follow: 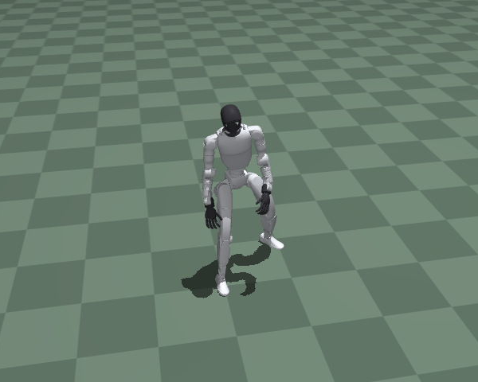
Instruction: Kungfu
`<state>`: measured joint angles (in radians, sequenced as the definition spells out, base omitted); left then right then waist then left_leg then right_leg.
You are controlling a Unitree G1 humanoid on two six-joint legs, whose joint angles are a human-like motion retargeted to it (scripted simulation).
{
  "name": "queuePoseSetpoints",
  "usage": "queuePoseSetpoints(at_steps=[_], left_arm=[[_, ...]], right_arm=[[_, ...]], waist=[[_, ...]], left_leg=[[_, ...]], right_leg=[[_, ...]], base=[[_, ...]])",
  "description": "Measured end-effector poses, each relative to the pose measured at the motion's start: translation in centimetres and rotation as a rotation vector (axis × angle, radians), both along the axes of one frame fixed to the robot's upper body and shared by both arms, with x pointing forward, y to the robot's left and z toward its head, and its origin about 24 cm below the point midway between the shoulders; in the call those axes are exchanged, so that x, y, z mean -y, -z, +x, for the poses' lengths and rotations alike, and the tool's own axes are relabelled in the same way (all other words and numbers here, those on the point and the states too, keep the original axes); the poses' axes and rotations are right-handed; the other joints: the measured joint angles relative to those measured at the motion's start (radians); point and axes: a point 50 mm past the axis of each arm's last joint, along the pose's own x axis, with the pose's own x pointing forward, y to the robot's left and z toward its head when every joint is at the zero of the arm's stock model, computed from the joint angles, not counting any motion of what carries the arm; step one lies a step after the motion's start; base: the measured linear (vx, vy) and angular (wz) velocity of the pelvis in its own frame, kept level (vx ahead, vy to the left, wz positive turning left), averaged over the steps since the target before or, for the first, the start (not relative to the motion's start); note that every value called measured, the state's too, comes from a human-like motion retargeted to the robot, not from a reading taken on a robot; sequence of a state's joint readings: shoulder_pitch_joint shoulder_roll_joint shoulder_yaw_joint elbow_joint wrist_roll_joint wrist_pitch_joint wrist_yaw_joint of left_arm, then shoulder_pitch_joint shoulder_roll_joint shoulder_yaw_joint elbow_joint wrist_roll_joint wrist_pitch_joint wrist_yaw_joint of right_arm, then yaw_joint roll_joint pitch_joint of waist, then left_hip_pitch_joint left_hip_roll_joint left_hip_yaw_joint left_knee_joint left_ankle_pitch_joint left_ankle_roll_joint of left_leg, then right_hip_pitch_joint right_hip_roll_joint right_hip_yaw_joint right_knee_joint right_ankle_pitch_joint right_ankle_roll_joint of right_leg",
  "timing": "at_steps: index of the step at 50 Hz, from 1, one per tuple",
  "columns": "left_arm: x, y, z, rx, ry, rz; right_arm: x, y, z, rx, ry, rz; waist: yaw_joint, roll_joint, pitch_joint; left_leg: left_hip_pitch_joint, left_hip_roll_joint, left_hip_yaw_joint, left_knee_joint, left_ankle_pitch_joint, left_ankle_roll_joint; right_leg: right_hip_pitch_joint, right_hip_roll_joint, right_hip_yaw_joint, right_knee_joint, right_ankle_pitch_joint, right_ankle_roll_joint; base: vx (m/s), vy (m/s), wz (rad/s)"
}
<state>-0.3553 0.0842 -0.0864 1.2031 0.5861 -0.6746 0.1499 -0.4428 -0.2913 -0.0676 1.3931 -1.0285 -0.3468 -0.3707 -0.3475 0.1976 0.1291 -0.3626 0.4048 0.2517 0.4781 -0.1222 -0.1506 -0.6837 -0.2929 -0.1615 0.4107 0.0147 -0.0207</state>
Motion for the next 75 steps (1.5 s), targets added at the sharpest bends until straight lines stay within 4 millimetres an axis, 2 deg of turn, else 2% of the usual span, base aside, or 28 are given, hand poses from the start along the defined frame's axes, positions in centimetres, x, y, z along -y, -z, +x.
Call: queuePoseSetpoints(at_steps=[4,8,12,15,18,22,25,27,30,34,37,38,40,43,45,48,54,60,68,72,75], left_arm=[[1.0,-3.6,4.6,0.110,0.129,0.129],[2.0,-6.4,7.8,0.158,0.208,0.313],[3.3,-7.9,9.0,0.176,0.253,0.316],[4.0,-9.4,9.8,0.215,0.268,0.312],[4.7,-9.2,9.6,0.218,0.284,0.318],[5.1,-8.0,8.5,0.218,0.305,0.298],[4.4,-7.0,7.5,0.211,0.314,0.321],[3.3,-6.5,6.8,0.210,0.320,0.347],[0.5,-6.0,5.3,0.197,0.318,0.391],[-3.8,-6.0,1.5,0.027,0.350,0.382],[-5.9,-6.5,-2.4,-0.197,0.368,0.314],[-6.3,-6.9,-3.3,-0.217,0.360,0.307],[-7.1,-8.5,-4.9,-0.164,0.315,0.322],[-7.2,-9.9,-6.4,-0.054,0.265,0.383],[-7.5,-10.3,-7.3,-0.002,0.228,0.461],[-7.8,-9.8,-8.1,-0.018,0.188,0.523],[-7.6,-8.6,-8.5,-0.101,0.171,0.445],[-7.1,-8.9,-7.4,-0.037,0.176,0.427],[-7.2,-9.1,-5.7,-0.038,0.211,0.422],[-7.7,-9.9,-4.5,0.013,0.168,0.409],[-8.3,-10.9,-3.1,0.080,0.097,0.377]], right_arm=[[-2.6,-3.2,4.0,0.085,-0.169,0.105],[-4.1,-7.0,7.1,0.191,-0.302,0.156],[-5.1,-9.4,8.6,0.252,-0.382,0.186],[-5.8,-11.2,9.6,0.301,-0.415,0.236],[-6.1,-11.4,9.5,0.333,-0.403,0.288],[-6.5,-11.1,9.0,0.304,-0.446,0.364],[-7.5,-10.6,8.5,0.238,-0.503,0.388],[-8.6,-10.3,8.1,0.191,-0.560,0.414],[-10.6,-10.7,7.6,0.097,-0.668,0.513],[-13.6,-12.3,6.2,-0.110,-0.810,0.792],[-16.5,-14.7,4.5,-0.204,-0.948,0.983],[-17.2,-15.4,3.9,-0.209,-0.991,1.011],[-18.6,-17.2,2.7,-0.196,-1.091,1.062],[-19.4,-18.1,1.8,-0.148,-1.151,1.114],[-19.6,-18.4,1.6,-0.106,-1.149,1.166],[-19.5,-17.7,1.5,-0.109,-1.111,1.218],[-18.8,-16.6,1.5,-0.155,-1.083,1.203],[-17.7,-16.2,1.7,-0.095,-1.038,1.175],[-16.8,-15.3,2.1,-0.042,-0.936,1.195],[-15.9,-14.8,2.5,-0.034,-0.891,1.176],[-14.5,-14.3,3.0,-0.003,-0.819,1.154]], waist=[[-0.043,0.053,0.048],[-0.068,0.095,0.096],[-0.123,0.143,0.128],[-0.168,0.141,0.133],[-0.192,0.147,0.141],[-0.175,0.154,0.148],[-0.175,0.164,0.146],[-0.175,0.170,0.143],[-0.163,0.171,0.145],[-0.139,0.175,0.140],[-0.117,0.186,0.145],[-0.109,0.189,0.143],[-0.087,0.201,0.137],[-0.076,0.213,0.123],[-0.072,0.220,0.120],[-0.072,0.219,0.113],[-0.098,0.203,0.111],[-0.124,0.184,0.120],[-0.154,0.165,0.136],[-0.163,0.166,0.159],[-0.169,0.182,0.182]], left_leg=[[-0.011,0.006,-0.098,-0.075,0.047,-0.054],[0.022,0.035,-0.061,-0.184,0.020,-0.107],[0.054,0.040,0.059,-0.265,-0.055,-0.093],[0.018,-0.049,0.057,-0.298,-0.037,-0.111],[0.004,-0.069,0.061,-0.307,-0.027,-0.111],[0.035,-0.085,0.073,-0.321,-0.035,-0.111],[0.047,-0.104,0.073,-0.329,-0.036,-0.111],[0.050,-0.114,0.078,-0.330,-0.040,-0.111],[0.054,-0.120,0.078,-0.309,-0.057,-0.111],[0.059,-0.137,0.062,-0.284,-0.079,-0.111],[0.064,-0.140,0.057,-0.269,-0.090,-0.111],[0.066,-0.146,0.055,-0.270,-0.091,-0.111],[0.070,-0.155,0.048,-0.266,-0.098,-0.111],[0.075,-0.171,0.044,-0.278,-0.094,-0.111],[0.075,-0.177,0.039,-0.279,-0.093,-0.111],[0.075,-0.189,0.032,-0.285,-0.090,-0.111],[0.079,-0.184,0.030,-0.276,-0.094,-0.111],[0.099,-0.175,0.042,-0.263,-0.102,-0.111],[0.134,-0.155,0.056,-0.240,-0.122,-0.111],[0.150,-0.137,0.056,-0.229,-0.144,-0.111],[0.159,-0.112,0.053,-0.224,-0.168,-0.111]], right_leg=[[-0.093,0.035,0.003,0.035,-0.029,-0.011],[-0.187,0.077,0.025,0.070,-0.042,-0.019],[-0.251,0.079,0.032,0.084,-0.050,-0.015],[-0.314,0.007,0.066,0.089,-0.038,0.011],[-0.323,-0.031,0.063,0.091,-0.031,0.019],[-0.314,-0.035,0.067,0.084,-0.008,0.017],[-0.309,-0.052,0.074,0.076,0.005,0.032],[-0.304,-0.073,0.063,0.073,0.011,0.041],[-0.292,-0.084,0.057,0.063,0.025,0.056],[-0.282,-0.105,0.050,0.060,0.040,0.077],[-0.274,-0.121,0.035,0.061,0.049,0.088],[-0.275,-0.126,0.034,0.063,0.051,0.090],[-0.274,-0.137,0.026,0.062,0.057,0.092],[-0.271,-0.166,0.008,0.061,0.063,0.096],[-0.264,-0.182,-0.009,0.056,0.068,0.098],[-0.254,-0.205,-0.024,0.049,0.076,0.099],[-0.227,-0.208,-0.045,0.023,0.088,0.095],[-0.200,-0.189,-0.066,-0.015,0.113,0.082],[-0.149,-0.162,-0.101,-0.059,0.143,0.069],[-0.123,-0.150,-0.133,-0.073,0.160,0.072],[-0.103,-0.147,-0.202,-0.072,0.173,0.090]], base=[[-0.24,-0.14,-0.68],[-0.21,0.00,-0.64],[-0.10,0.16,-0.17],[-0.13,0.27,0.46],[-0.08,0.13,0.43],[0.08,0.11,-0.18],[0.12,0.13,0.00],[0.10,0.11,0.10],[0.10,0.10,-0.13],[0.11,0.10,-0.06],[0.10,0.12,-0.04],[0.08,0.13,-0.07],[0.08,0.13,0.00],[0.08,0.11,0.18],[0.05,0.08,0.23],[0.02,0.05,0.25],[0.00,0.00,0.00],[0.01,-0.01,-0.27],[-0.01,0.01,-0.25],[-0.06,0.04,-0.19],[-0.08,0.01,-0.15]])
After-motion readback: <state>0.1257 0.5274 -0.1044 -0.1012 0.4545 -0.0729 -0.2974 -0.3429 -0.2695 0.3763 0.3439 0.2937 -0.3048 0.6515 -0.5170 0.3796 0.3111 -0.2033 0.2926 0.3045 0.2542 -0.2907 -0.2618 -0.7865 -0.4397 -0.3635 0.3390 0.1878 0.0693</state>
